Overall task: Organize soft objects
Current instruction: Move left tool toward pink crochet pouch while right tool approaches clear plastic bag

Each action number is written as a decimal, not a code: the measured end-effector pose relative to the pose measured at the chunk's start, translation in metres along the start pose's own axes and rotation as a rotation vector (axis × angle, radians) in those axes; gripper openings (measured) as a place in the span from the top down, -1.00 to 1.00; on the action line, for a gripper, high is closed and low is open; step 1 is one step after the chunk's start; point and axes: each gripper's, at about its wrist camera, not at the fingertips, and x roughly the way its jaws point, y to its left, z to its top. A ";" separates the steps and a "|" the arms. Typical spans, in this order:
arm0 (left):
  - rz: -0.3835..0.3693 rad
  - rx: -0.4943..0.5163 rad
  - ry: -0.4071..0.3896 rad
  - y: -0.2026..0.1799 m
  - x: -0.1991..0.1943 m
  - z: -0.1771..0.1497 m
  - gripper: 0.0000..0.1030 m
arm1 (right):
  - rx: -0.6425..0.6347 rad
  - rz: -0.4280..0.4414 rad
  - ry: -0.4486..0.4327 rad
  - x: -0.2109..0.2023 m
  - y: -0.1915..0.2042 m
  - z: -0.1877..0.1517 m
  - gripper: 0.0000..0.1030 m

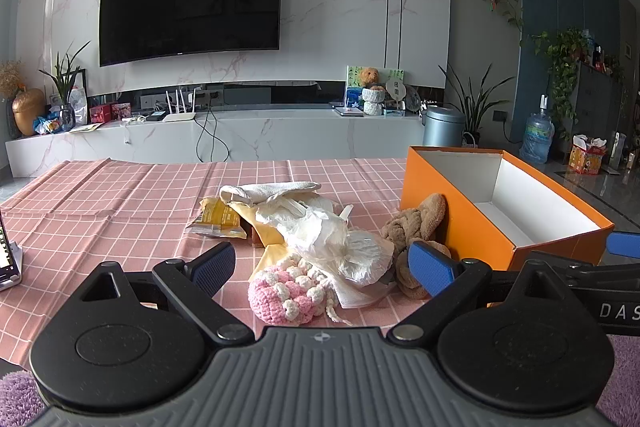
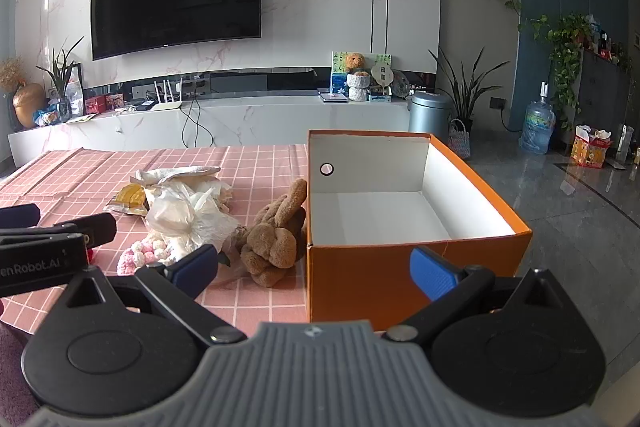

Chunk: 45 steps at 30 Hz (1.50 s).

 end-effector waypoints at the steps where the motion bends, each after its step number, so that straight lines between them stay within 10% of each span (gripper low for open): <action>1: -0.001 -0.001 0.002 0.000 0.000 0.000 -1.00 | 0.000 0.000 0.000 0.000 0.000 0.000 -0.95; 22: -0.006 0.002 0.007 -0.002 -0.003 0.002 -0.99 | -0.010 0.027 0.010 0.005 0.005 -0.004 -0.94; 34: -0.008 0.002 0.007 -0.001 -0.002 0.001 -0.41 | -0.095 0.139 0.037 0.016 0.025 -0.002 -0.34; 45: -0.008 0.001 0.007 -0.001 -0.002 0.001 -0.30 | -0.237 0.278 0.120 0.055 0.050 0.008 -0.06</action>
